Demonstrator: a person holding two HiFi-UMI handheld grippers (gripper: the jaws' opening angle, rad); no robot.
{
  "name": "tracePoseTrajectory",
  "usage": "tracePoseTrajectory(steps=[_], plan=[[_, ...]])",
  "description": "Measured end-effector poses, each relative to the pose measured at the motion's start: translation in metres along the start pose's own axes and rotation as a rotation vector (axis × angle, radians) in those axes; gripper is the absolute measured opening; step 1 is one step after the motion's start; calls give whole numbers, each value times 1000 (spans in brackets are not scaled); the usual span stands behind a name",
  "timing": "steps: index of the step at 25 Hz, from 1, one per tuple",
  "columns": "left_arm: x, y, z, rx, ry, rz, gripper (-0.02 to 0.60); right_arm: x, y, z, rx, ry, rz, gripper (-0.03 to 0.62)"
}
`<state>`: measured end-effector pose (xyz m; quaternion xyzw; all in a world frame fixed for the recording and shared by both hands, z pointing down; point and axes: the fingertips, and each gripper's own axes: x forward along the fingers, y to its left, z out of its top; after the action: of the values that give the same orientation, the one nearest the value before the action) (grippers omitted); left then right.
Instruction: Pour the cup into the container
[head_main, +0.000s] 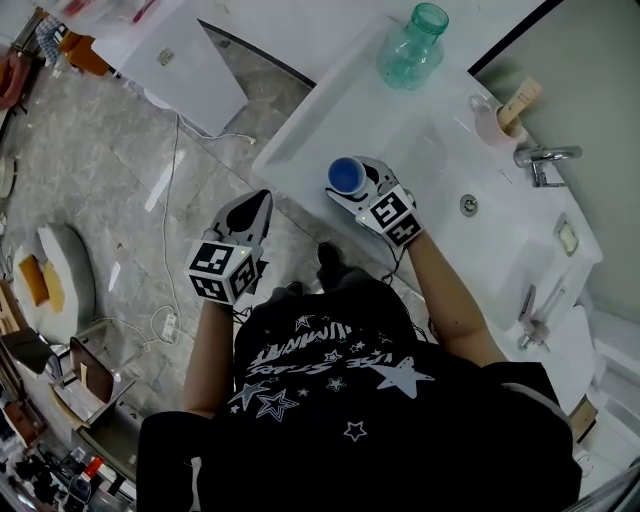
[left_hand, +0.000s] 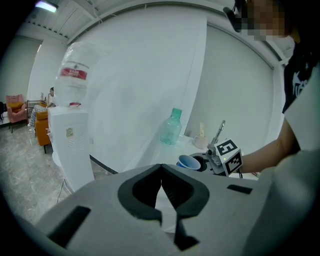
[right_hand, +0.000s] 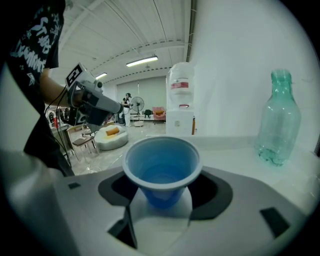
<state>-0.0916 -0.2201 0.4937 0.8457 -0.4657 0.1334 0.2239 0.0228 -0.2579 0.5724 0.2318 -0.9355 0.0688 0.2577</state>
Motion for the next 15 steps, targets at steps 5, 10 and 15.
tracePoseTrajectory(steps=[5,10,15], plan=[[0,-2,7,10,-12,-13,12,-13,-3,12,18,-47,-21,293],[1,-6,20,23,-40,-29,12,-36,-14,33,22,-79,-58,291],[3,-11,34,47,-68,-50,12,-68,-33,53,18,-97,-118,290]])
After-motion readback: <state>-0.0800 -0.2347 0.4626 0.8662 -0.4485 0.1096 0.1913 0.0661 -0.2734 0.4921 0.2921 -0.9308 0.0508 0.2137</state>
